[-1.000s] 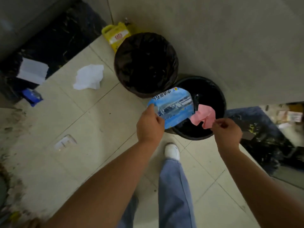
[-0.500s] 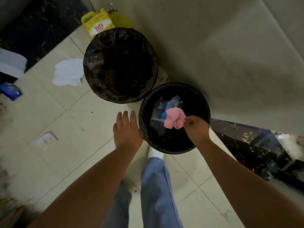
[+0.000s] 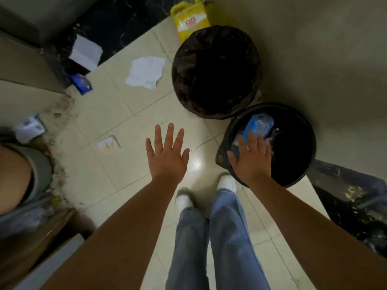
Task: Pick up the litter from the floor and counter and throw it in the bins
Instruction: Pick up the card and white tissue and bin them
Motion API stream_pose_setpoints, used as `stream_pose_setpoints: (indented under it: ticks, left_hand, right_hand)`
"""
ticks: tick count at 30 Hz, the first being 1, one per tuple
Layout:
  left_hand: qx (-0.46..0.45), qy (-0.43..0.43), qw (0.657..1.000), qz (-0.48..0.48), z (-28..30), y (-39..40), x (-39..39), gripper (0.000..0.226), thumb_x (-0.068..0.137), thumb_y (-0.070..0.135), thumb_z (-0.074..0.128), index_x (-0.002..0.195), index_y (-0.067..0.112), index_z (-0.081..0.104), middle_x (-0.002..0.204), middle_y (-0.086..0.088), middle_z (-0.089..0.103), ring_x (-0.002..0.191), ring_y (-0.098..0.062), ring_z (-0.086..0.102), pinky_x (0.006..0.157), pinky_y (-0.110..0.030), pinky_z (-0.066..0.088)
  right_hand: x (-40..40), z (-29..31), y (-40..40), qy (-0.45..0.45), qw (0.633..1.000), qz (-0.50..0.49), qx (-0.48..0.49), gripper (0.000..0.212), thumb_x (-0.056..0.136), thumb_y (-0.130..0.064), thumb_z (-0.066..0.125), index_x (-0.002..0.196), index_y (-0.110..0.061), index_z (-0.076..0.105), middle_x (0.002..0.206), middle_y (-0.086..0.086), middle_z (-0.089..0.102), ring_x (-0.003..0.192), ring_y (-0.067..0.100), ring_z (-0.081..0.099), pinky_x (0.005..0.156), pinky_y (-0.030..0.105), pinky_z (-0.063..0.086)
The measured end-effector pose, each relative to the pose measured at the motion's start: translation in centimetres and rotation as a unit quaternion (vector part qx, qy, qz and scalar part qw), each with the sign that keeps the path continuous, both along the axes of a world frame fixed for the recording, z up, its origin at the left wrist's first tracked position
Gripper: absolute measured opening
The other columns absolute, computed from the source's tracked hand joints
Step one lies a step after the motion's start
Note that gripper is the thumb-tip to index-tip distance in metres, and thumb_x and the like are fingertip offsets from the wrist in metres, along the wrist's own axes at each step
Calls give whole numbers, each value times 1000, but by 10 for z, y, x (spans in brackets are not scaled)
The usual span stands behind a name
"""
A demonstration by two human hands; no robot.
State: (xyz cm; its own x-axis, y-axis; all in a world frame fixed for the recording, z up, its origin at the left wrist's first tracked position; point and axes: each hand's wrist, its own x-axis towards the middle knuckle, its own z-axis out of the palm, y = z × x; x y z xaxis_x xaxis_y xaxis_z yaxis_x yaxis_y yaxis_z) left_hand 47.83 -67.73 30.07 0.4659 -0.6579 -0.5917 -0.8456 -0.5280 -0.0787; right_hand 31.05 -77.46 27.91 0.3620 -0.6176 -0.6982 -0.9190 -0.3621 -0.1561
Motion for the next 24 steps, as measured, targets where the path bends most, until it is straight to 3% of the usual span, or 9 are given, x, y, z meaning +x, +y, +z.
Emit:
stream_pose_setpoints:
  ticks: [5, 11, 17, 24]
  left_hand:
    - [5, -33, 996, 82, 16, 58, 54, 60, 95, 52, 16, 145, 30, -8, 158, 0, -11, 144, -28, -15, 117, -48, -3]
    - [12, -55, 984, 171, 13, 140, 159, 60, 95, 50, 19, 146, 27, -5, 158, 0, -8, 144, -27, -12, 118, -48, 0]
    - [32, -33, 977, 207, -12, 213, 274, 61, 96, 49, 21, 146, 26, -6, 158, -1, -8, 144, -27, -14, 118, -48, -2]
    - [42, -3, 978, 205, -83, 276, 365, 63, 96, 44, 28, 147, 24, -4, 159, -1, -6, 144, -28, -12, 118, -48, 0]
  right_hand:
    - [103, 32, 26, -82, 985, 138, -65, 64, 91, -51, 24, 143, -19, 4, 156, 12, -3, 142, 33, -6, 115, 52, -1]
    - [234, 44, 70, -101, 956, 264, -82, 63, 92, -52, 21, 143, -23, -1, 156, 10, -7, 142, 31, -8, 115, 51, -2]
    - [348, 17, 110, -43, 955, 282, -83, 59, 93, -47, 23, 143, -22, 2, 156, 10, -3, 143, 31, -7, 115, 51, -1]
    - [462, -67, 161, -31, 955, 289, -59, 59, 94, -46, 22, 143, -22, 1, 156, 10, -3, 143, 30, -8, 116, 49, 0]
